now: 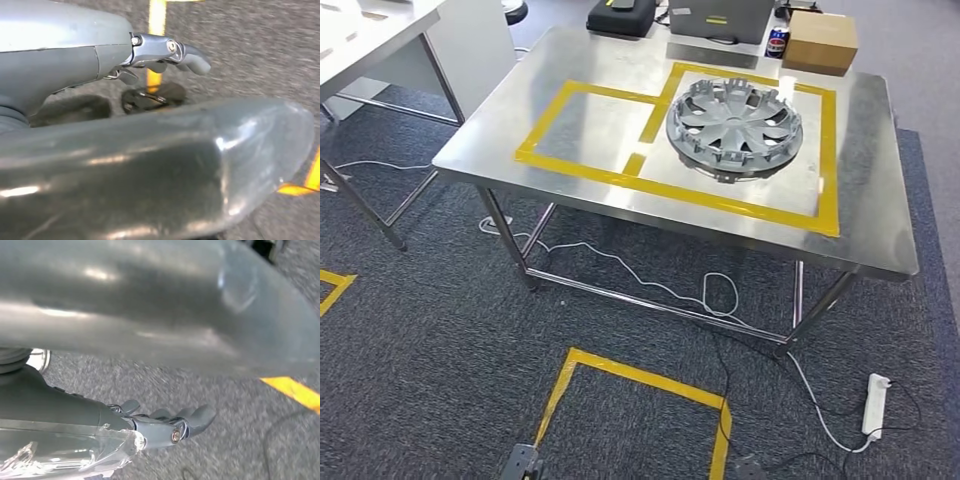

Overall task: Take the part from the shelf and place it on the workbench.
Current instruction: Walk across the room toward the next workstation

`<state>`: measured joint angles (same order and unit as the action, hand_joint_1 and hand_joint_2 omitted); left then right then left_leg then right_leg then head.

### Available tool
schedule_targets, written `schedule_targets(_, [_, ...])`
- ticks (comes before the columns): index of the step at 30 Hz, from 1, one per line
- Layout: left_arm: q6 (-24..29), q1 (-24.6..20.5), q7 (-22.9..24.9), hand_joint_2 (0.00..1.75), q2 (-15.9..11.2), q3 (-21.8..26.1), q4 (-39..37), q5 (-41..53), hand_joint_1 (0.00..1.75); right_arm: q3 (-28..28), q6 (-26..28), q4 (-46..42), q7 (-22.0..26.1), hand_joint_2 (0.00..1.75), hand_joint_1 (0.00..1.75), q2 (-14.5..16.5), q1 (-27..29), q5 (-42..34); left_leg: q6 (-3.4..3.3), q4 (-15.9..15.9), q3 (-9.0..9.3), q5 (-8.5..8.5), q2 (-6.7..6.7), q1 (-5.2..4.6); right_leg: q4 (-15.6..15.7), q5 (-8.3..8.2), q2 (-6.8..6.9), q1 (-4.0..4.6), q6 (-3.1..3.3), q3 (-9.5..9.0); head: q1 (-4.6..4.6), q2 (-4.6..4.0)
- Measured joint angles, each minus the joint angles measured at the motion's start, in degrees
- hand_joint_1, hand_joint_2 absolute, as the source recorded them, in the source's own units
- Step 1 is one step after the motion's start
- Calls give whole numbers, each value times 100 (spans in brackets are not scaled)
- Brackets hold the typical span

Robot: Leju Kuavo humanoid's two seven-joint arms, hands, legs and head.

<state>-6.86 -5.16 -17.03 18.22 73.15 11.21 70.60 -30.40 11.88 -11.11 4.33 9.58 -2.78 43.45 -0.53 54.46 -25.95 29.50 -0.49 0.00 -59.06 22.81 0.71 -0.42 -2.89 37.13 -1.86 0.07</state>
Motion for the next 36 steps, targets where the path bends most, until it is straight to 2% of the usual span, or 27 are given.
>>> schedule_targets(1, [12, 15, 7, 0, 1, -14, 0, 25, 0, 0, -6, 1, -20, 0, 0, 8, 8, 27, -40, -2, -28, -45, -10, 0, -235, 181, -17, -7, -21, 99, 4, 0])
schedule_targets(3, [44, 15, 30, 0, 1, -51, 0, 60, 0, 1, -9, 2, -51, 0, 0, 21, 9, 64, -83, 1, -105, -123, -42, -15, -964, 649, -42, -7, -42, 358, 13, 0])
schedule_targets(4, [62, 12, 57, 0, -1, -73, 0, 75, 0, 2, -10, 3, -57, 0, 0, 26, 7, 76, -88, 3, -144, -157, -66, -23, -1270, 798, -46, -7, -44, 443, 13, 0])
schedule_targets(5, [84, 15, 90, 0, -3, -95, 0, 88, 0, 2, -10, 4, -58, 0, 0, 28, 7, 90, -86, 5, -179, -187, -97, -29, -1419, 848, -48, -7, -39, 449, 13, 0])
schedule_targets(6, [103, 20, 126, 0, -6, -114, 0, 104, 0, 2, -11, 5, -57, 0, 0, 29, 9, 104, -78, 7, -208, -214, -136, -34, -1350, 789, -56, -7, -28, 345, 12, 0])
schedule_targets(7, [116, 25, 159, 0, -7, -128, 0, 120, 0, 2, -12, 5, -55, 0, 0, 29, 10, 117, -67, 8, -228, -236, -183, -36, -1076, 649, -85, -6, -11, 139, 12, 0])
schedule_targets(9, [127, 22, 188, 0, -2, -151, 0, 139, 0, 2, -13, 5, -48, 0, 0, 29, 8, 129, -35, 19, -259, -268, -280, -44, -301, 385, -287, -13, 47, -374, 11, 0])
schedule_targets(10, [129, 15, 192, 0, 3, -160, 0, 143, 0, 2, -14, 5, -41, 0, 0, 31, 5, 129, -12, 33, -285, -282, -322, -44, -11, 335, -385, -17, 67, -553, 11, 0])
schedule_targets(11, [135, 9, 194, 0, 7, -167, 0, 145, 0, 2, -14, 5, -28, 0, 0, 33, 2, 126, 17, 46, -318, -298, -363, -39, 144, 334, -455, -16, 82, -642, 8, 0])
schedule_targets(13, [150, 9, 199, 0, 10, -173, 0, 148, 0, 1, -14, 5, -1, 0, 0, 38, 6, 118, 89, 57, -389, -340, -454, -16, 206, 349, -412, -6, 105, -652, 4, 0])
schedule_targets(14, [157, 15, 202, 0, 9, -173, 0, 149, 0, -1, -14, 5, 13, 0, 0, 42, 7, 116, 121, 71, -417, -337, -461, -7, 221, 331, -358, -9, 132, -644, 5, 0])
schedule_targets(15, [160, 19, 203, 0, 7, -173, 0, 149, 0, -4, -14, 5, 27, 0, 0, 45, 6, 115, 152, 148, -471, -278, -408, -7, 243, 311, -297, -17, 163, -642, -9, 0])
schedule_targets(17, [168, 13, 203, 0, 3, -174, 0, 152, 0, -8, -13, 5, 67, 0, 0, 51, 2, 119, 208, 638, -727, 30, -202, -5, 282, 277, -158, -31, 209, -633, -43, 0])
schedule_targets(19, [179, 7, 213, 0, 2, -178, 0, 174, 0, -11, -14, 5, 121, 0, 0, 51, 16, 126, 259, 1406, -1114, 383, -65, 5, 284, 269, -12, -24, 223, -608, -63, 0])
schedule_targets(20, [183, 14, 219, 0, 0, -182, 0, 185, 0, -13, -15, 5, 145, 0, 0, 52, 22, 132, 277, 1656, -1237, 445, -41, 12, 283, 267, 59, -23, 223, -598, -64, 0])
schedule_targets(21, [185, 24, 227, 0, -3, -189, 0, 195, 0, -14, -19, 5, 166, 0, 0, 53, 22, 137, 289, 1703, -1255, 391, -24, 21, 282, 264, 126, -23, 221, -592, -64, 0])
schedule_targets(22, [187, 32, 232, 0, -6, -199, 0, 200, 0, -15, -22, 5, 183, 0, 0, 57, 17, 143, 299, 1526, -1156, 236, 1, 31, 281, 262, 188, -26, 217, -590, -64, 0])
schedule_targets(23, [187, 34, 234, 0, -9, -211, 0, 205, 0, -15, -27, 5, 200, 0, 0, 62, 9, 150, 307, 1185, -964, 30, 62, 43, 277, 260, 243, -28, 205, -594, -64, 0])
schedule_targets(24, [187, 29, 236, 0, -7, -224, 0, 211, 0, -15, -35, 5, 218, 0, 0, 66, 1, 157, 319, 790, -746, -153, 182, 51, 265, 263, 290, -15, 182, -593, -68, 0])
schedule_targets(25, [188, 16, 236, 0, -4, -238, 0, 221, 0, -15, -44, 5, 234, 0, 0, 70, -5, 167, 307, 449, -570, -265, 277, 54, 238, 270, 330, 1, 153, -581, -74, 0])
schedule_targets(27, [188, 0, 239, 0, 5, -261, 0, 242, 0, -13, -60, 5, 253, 0, 0, 77, -13, 194, 243, 147, -455, -322, 369, 42, 197, 273, 409, 36, 85, -552, -61, 0])
schedule_targets(29, [190, 19, 245, 0, 4, -272, 0, 258, 0, -5, -66, 5, 250, 0, 0, 93, -27, 241, 142, 141, -503, -340, 267, 31, 184, 274, 473, 19, 27, -531, -39, 0])
schedule_targets(31, [191, 37, 250, 0, 2, -274, 0, 262, 0, 10, -68, 5, 244, 0, 0, 111, -45, 277, 64, 138, -528, -373, 173, 33, -32, 449, 307, -9, -24, -435, -22, 0])
schedule_targets(33, [191, 27, 254, 0, 2, -279, 0, 263, 0, 30, -69, 5, 239, 0, 0, 125, -50, 292, 11, 136, -555, -400, 74, 29, -730, 844, 43, -14, -43, -136, 3, 0])
schedule_targets(34, [191, 22, 254, 0, 2, -281, 0, 264, 0, 37, -69, 5, 237, 0, 0, 130, -45, 297, -6, 136, -569, -410, 15, 20, -1150, 1025, -21, -10, -38, 50, 9, 0])
schedule_targets(35, [191, 24, 255, 0, 1, -282, 0, 264, 0, 40, -69, 5, 236, 0, 0, 134, -40, 300, -17, 137, -579, -419, -46, 10, -1458, 1125, -49, -8, -28, 187, 12, 0])
schedule_targets(36, [191, 29, 256, 0, -1, -283, 0, 264, 0, 42, -70, 6, 236, 0, 0, 139, -36, 303, -21, 137, -584, -426, -107, 2, -1558, 1114, -61, -7, -15, 230, 15, 0])
